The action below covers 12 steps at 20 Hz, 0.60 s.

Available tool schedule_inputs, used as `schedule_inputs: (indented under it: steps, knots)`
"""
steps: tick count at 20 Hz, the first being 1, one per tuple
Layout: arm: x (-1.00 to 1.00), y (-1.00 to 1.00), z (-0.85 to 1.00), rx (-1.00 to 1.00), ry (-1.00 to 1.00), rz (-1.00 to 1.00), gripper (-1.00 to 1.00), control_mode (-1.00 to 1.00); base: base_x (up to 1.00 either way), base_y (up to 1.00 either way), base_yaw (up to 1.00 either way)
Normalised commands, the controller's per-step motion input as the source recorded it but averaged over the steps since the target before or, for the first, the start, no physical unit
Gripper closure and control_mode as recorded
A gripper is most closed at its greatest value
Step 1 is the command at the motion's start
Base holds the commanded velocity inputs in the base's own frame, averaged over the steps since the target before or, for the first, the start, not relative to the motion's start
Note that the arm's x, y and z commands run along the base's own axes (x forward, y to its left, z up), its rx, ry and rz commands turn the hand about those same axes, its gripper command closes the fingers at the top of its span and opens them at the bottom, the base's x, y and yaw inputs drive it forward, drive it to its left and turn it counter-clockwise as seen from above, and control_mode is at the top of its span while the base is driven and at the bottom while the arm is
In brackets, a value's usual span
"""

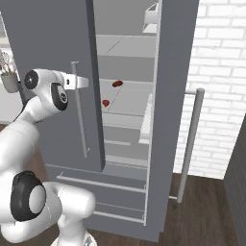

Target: Take the strawberry from the fridge and place it on top of the pancake, located on the dining counter.

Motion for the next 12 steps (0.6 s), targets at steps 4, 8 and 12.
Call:
schedule_inputs:
  steps: [4,8,12]
  knots:
    - [-0.99,0.44,-0.10,0.00,0.00,0.00,1.00,-1.00,0.00,0.00,0.00]
    - [-0.98,0.52,-0.04,0.00,0.02,0.00,1.00,-1.00,0.00,0.00,0.00]
    - [-0.85,0.58,0.00,0.00,0.12,-0.02,1.00,-1.00,0.00,0.00,0.00]
